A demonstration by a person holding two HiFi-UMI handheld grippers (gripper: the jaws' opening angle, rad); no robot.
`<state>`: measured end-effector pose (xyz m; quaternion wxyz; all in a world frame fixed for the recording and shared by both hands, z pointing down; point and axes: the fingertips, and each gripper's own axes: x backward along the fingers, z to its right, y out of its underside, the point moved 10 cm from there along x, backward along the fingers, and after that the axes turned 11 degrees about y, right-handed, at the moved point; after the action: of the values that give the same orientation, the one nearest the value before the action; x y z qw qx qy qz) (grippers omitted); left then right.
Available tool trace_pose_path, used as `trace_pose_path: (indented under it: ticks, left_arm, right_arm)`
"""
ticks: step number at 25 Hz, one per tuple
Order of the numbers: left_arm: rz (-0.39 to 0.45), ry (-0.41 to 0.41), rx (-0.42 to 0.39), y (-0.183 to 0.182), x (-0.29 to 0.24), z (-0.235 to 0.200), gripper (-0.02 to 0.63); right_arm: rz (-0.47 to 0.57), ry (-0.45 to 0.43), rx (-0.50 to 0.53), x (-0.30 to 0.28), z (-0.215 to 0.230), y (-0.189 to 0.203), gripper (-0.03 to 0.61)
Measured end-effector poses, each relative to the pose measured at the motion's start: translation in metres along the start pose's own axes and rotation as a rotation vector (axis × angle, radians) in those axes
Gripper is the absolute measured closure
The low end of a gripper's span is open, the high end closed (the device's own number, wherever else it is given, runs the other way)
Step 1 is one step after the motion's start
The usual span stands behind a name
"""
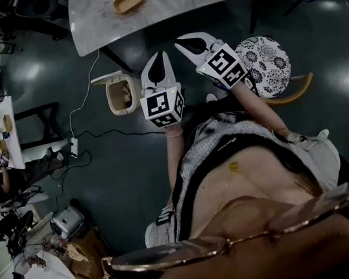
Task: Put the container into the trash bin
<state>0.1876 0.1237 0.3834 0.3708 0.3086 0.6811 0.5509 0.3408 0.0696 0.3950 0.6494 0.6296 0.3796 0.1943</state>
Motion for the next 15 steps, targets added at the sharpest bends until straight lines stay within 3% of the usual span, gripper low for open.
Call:
trace_pose_path:
  ticks: [9, 15]
  left_arm:
    - [0.013, -0.006, 0.054, 0.010, 0.001, -0.015, 0.614]
    - [0.016, 0.022, 0.097, 0.010, -0.003, -0.057, 0.614]
  right_arm:
    - [0.013, -0.060, -0.057, -0.015, -0.004, 0.009, 0.552]
    - [0.002, -0.055, -0.079, -0.052, -0.010, 0.002, 0.552]
